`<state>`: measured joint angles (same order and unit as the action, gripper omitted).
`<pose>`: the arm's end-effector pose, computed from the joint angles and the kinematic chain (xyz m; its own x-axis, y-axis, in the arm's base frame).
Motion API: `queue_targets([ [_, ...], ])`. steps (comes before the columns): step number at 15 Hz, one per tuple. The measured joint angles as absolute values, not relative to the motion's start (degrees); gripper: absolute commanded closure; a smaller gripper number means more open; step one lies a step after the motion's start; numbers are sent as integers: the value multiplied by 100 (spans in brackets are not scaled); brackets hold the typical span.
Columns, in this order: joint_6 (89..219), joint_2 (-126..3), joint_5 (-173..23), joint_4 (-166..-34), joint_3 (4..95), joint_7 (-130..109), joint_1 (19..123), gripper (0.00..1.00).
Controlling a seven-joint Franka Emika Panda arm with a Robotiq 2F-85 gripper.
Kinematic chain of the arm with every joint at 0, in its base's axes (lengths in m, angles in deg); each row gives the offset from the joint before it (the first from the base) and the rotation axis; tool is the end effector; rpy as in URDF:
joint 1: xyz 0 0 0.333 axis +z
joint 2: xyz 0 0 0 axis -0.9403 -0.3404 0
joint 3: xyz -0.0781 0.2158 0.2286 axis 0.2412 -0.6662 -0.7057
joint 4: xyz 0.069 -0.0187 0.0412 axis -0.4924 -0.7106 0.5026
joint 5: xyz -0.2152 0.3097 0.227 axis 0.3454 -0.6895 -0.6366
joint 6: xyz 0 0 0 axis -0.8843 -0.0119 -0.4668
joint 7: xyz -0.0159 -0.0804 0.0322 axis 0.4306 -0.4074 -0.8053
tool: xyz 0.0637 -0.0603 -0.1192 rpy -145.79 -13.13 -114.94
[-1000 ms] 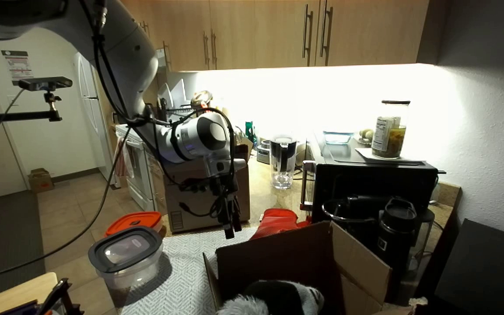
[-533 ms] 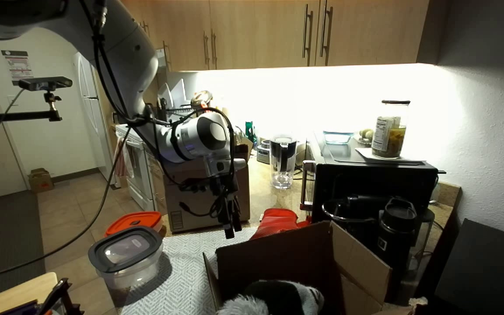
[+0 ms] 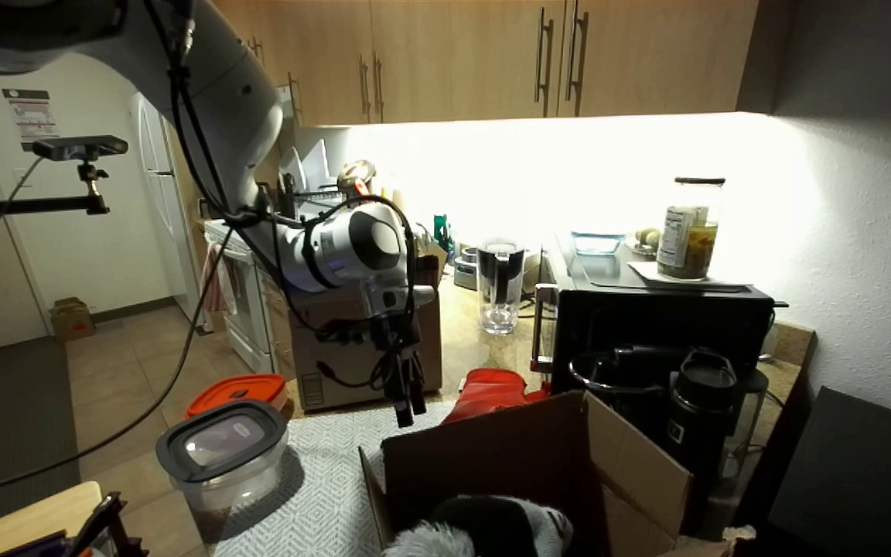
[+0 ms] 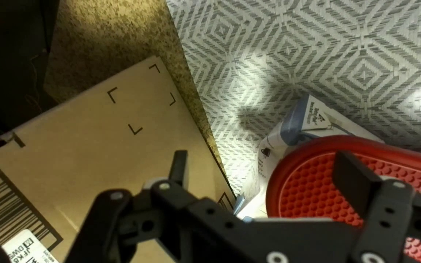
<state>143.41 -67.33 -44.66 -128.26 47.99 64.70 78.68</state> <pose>0.5693 0.0154 0.1444 0.6572 -0.7026 0.2729 -0.7340 -0.5142 0.4437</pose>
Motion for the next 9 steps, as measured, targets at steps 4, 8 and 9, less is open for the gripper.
queue_targets([
  [4,14429,-7117,-4466,-12781,4846,6471,7868,0],
  [8,14919,-7552,-4466,-12657,5002,6472,7868,0],
  [9,15075,-7640,-4466,-12614,5046,6472,7868,0],
])
